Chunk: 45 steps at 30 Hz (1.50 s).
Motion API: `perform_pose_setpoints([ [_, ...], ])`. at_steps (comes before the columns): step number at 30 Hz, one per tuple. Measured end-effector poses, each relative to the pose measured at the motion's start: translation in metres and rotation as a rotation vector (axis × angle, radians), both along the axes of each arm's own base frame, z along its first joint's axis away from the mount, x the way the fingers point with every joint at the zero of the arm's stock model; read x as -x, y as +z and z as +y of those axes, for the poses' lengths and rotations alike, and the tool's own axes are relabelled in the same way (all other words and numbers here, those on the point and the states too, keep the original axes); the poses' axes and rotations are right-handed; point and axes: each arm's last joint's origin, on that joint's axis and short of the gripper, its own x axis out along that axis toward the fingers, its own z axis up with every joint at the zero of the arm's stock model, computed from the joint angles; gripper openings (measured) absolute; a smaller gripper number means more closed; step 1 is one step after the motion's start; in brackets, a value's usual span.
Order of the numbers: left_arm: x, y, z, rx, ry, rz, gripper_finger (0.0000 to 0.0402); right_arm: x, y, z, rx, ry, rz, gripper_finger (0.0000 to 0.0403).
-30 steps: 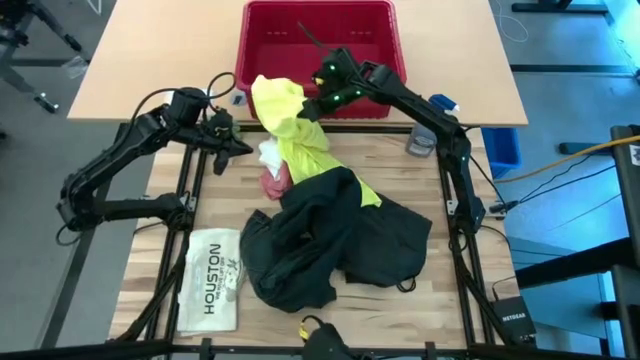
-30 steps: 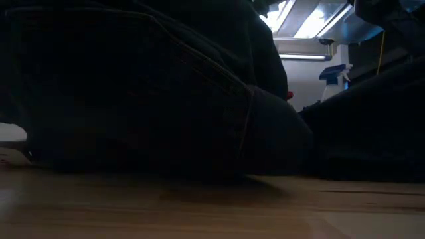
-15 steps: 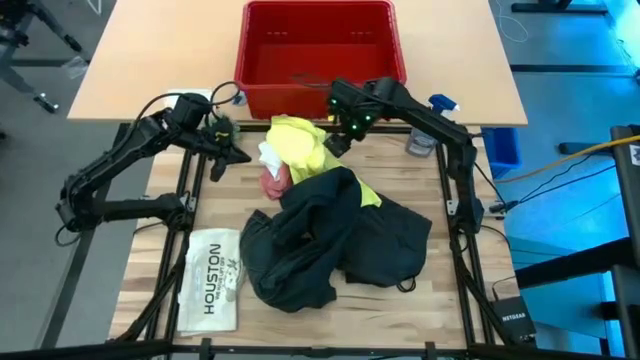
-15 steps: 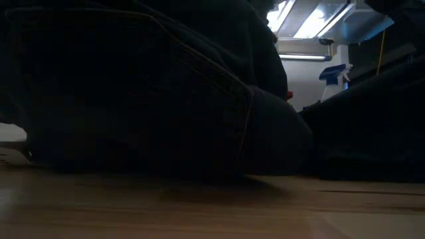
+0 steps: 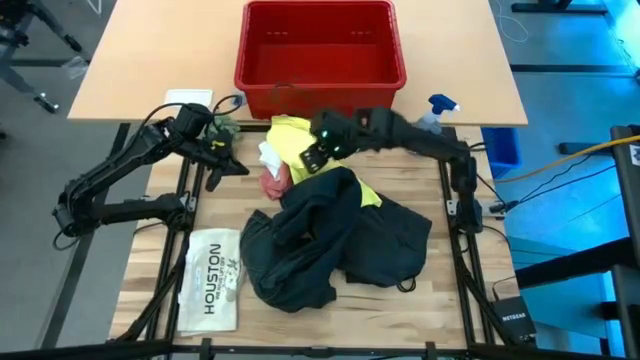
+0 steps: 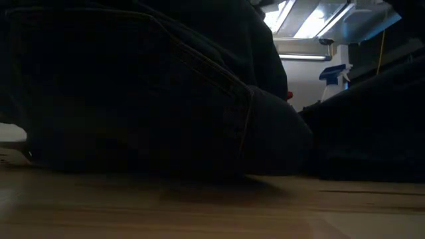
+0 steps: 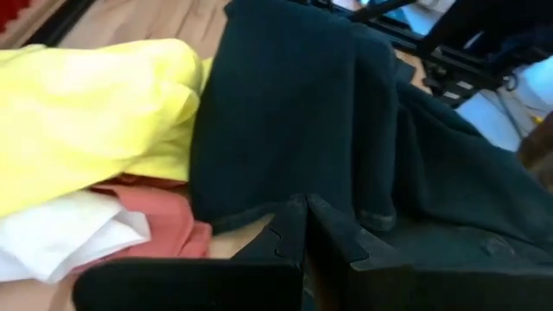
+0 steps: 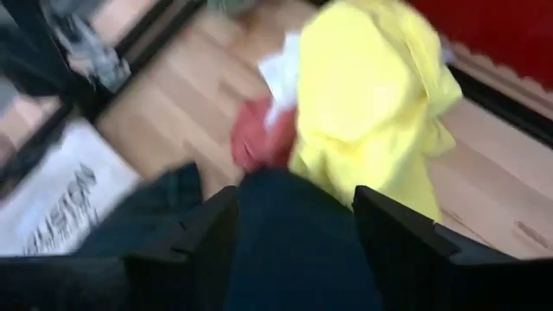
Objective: Fold laundry
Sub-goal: Adjust the clothes
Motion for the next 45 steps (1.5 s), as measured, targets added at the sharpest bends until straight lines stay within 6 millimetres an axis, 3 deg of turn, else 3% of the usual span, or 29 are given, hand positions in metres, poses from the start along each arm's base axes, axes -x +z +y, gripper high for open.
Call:
perform_pose_setpoints([
  [2,0.0,-0.001,-0.001,0.011,-0.016,-0.01,0.0,-0.004,-0.001,0.02,0.029,-0.03,-0.008,0.0221],
  [11,-0.003,0.003,0.0,0.026,-0.038,-0.076,0.0,0.006,-0.039,0.108,0.067,-0.09,0.276,0.0221],
  [14,0.0,0.003,-0.002,0.043,-0.032,-0.067,0.0,0.005,-0.052,0.125,0.065,-0.06,0.308,0.0221],
  [18,0.005,0.003,-0.007,0.066,-0.028,-0.049,0.0,0.0,-0.09,0.143,0.015,-0.012,0.383,0.0221],
  [24,0.014,0.005,-0.015,0.087,-0.018,-0.043,0.0,-0.008,-0.126,0.153,-0.071,-0.026,0.195,0.0221],
  [31,0.02,0.009,-0.022,0.114,-0.01,-0.057,0.0,0.007,-0.123,0.15,-0.112,-0.078,-0.112,0.0221],
  [37,0.019,0.013,-0.029,0.136,-0.043,-0.086,0.0,0.031,-0.085,0.141,-0.021,-0.08,-0.254,0.0221],
  [45,0.013,0.037,-0.041,0.156,-0.142,-0.302,0.0,0.064,-0.049,0.116,0.066,-0.059,-0.237,0.0221],
])
